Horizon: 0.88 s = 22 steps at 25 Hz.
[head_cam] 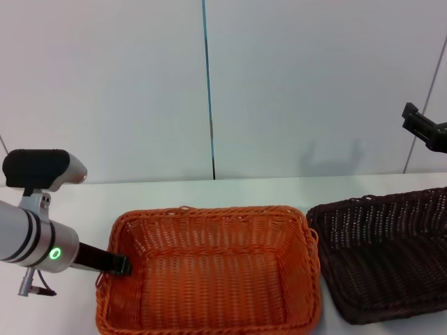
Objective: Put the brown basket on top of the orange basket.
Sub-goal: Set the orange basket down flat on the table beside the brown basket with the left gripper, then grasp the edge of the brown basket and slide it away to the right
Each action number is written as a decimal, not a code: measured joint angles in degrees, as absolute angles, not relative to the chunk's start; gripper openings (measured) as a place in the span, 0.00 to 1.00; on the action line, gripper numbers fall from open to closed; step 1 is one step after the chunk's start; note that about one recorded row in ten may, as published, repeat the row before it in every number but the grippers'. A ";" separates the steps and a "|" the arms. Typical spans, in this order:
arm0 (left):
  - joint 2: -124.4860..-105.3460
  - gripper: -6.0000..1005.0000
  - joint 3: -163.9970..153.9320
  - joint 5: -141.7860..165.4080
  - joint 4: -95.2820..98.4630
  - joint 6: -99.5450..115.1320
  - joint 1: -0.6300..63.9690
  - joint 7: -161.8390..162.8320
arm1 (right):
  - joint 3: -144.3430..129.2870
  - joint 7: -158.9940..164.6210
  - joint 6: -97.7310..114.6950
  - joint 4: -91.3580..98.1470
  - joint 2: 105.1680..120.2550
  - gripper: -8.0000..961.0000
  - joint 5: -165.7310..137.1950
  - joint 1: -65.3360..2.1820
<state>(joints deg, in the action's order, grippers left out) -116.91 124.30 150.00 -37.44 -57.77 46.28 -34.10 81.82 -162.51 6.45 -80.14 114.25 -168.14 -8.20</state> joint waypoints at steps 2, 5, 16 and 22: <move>-116.84 0.13 124.32 150.01 -37.44 -57.87 46.20 -33.76 | 81.82 -162.51 6.50 -80.13 114.23 0.92 -168.14 -8.24; -116.83 0.14 124.11 150.05 -37.45 -57.91 45.99 -33.69 | 81.87 -162.51 6.51 -80.13 114.16 0.90 -168.14 -8.30; -118.17 0.51 124.77 149.72 -44.14 -58.08 42.93 -33.33 | 81.93 -162.51 7.98 -79.72 114.16 0.71 -168.14 -7.90; -118.39 0.66 124.88 149.80 -49.72 -58.16 40.82 -32.39 | 81.91 -162.51 8.00 -79.40 114.16 0.72 -168.14 -8.07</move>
